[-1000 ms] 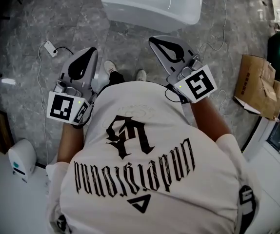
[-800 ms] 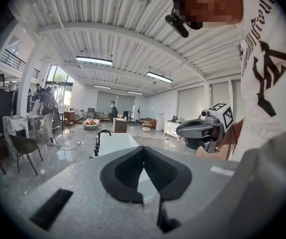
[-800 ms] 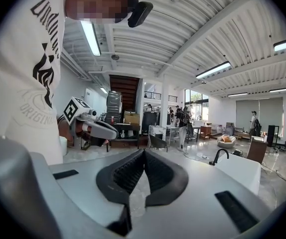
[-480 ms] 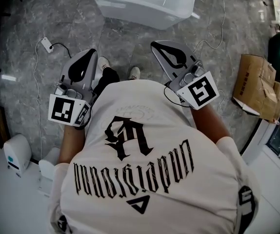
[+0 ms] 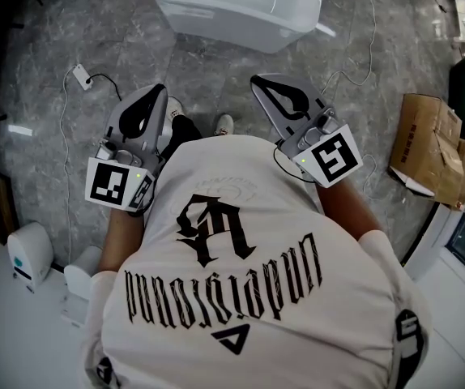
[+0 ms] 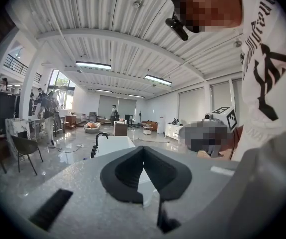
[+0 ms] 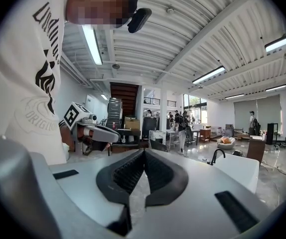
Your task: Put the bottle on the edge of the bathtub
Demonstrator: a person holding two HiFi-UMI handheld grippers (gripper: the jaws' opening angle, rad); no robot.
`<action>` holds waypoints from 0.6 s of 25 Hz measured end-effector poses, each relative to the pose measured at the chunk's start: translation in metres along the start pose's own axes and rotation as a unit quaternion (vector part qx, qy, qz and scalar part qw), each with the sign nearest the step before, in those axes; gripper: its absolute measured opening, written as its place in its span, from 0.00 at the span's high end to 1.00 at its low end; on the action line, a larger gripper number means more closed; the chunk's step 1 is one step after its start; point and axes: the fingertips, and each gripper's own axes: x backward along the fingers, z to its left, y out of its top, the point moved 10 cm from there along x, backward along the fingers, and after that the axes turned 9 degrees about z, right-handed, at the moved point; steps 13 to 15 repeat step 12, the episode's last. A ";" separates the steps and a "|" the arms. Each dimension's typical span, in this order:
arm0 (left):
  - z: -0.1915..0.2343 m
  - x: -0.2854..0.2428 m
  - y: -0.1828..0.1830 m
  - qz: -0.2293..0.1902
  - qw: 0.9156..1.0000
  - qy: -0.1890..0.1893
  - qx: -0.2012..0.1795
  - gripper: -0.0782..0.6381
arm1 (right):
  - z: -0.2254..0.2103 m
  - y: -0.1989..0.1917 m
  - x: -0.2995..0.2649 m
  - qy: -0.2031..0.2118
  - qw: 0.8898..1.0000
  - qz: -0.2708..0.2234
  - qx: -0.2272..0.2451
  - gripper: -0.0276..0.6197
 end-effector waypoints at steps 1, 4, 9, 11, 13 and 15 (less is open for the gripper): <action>-0.001 0.000 0.000 0.000 1.000 0.001 0.000 0.87 | 0.000 0.000 0.001 0.001 1.000 -0.001 -0.001 0.93; -0.004 -0.002 0.000 0.000 1.000 0.003 0.003 0.87 | -0.001 -0.001 0.002 0.004 1.000 -0.002 -0.001 0.93; -0.005 -0.002 -0.001 -0.002 1.000 0.003 0.002 0.87 | -0.002 0.000 0.002 0.004 1.000 -0.005 0.002 0.93; -0.004 -0.003 0.000 -0.003 1.000 0.004 0.002 0.87 | -0.003 0.000 0.002 0.005 1.000 -0.005 0.004 0.94; -0.003 -0.003 0.001 -0.004 1.000 0.004 0.001 0.87 | -0.003 0.001 0.001 0.005 1.000 -0.005 0.005 0.94; -0.003 -0.003 0.001 -0.004 1.000 0.004 0.001 0.87 | -0.003 0.001 0.001 0.005 1.000 -0.005 0.005 0.94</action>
